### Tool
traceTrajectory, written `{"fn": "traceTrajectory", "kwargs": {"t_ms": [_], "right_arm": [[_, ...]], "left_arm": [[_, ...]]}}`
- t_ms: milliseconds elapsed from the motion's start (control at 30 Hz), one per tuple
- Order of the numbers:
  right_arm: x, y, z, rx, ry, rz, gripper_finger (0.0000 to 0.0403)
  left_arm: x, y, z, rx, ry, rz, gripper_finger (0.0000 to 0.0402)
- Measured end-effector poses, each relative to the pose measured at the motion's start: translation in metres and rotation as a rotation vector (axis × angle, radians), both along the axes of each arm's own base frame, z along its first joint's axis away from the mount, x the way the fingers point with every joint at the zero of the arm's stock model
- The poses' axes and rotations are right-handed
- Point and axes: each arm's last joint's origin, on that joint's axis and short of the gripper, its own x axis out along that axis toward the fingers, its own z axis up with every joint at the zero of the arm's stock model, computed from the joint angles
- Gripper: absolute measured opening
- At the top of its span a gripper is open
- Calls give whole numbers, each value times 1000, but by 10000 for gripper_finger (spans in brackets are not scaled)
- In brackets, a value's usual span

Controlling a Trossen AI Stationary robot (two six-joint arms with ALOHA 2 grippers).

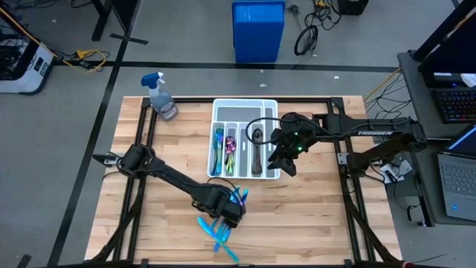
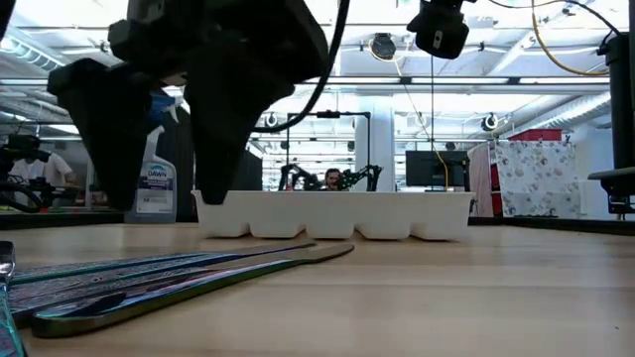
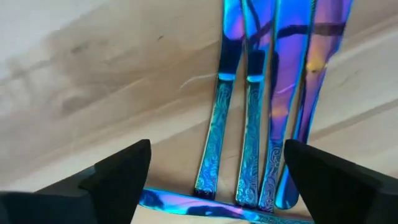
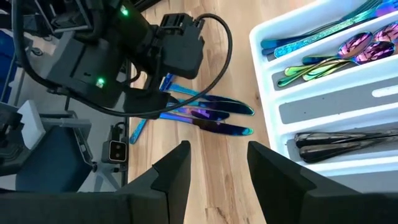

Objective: Sort silverware

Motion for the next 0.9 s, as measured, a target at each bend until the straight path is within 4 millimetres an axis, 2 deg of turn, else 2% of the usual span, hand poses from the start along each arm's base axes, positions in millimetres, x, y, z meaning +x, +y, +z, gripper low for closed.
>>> {"fn": "traceTrajectory", "kwargs": {"t_ms": [200,400,900], "right_arm": [[0,0,0,1,1,-1,141],[0,0,0,2,3,-2,141],[0,-1,-1,-3,6,1,141]], "left_arm": [[7,0,-7,-56,-14,-38,361],[6,-4,-17,-45,17,-58,361],[10,-11,-19,-72,-34,-88,361]]}}
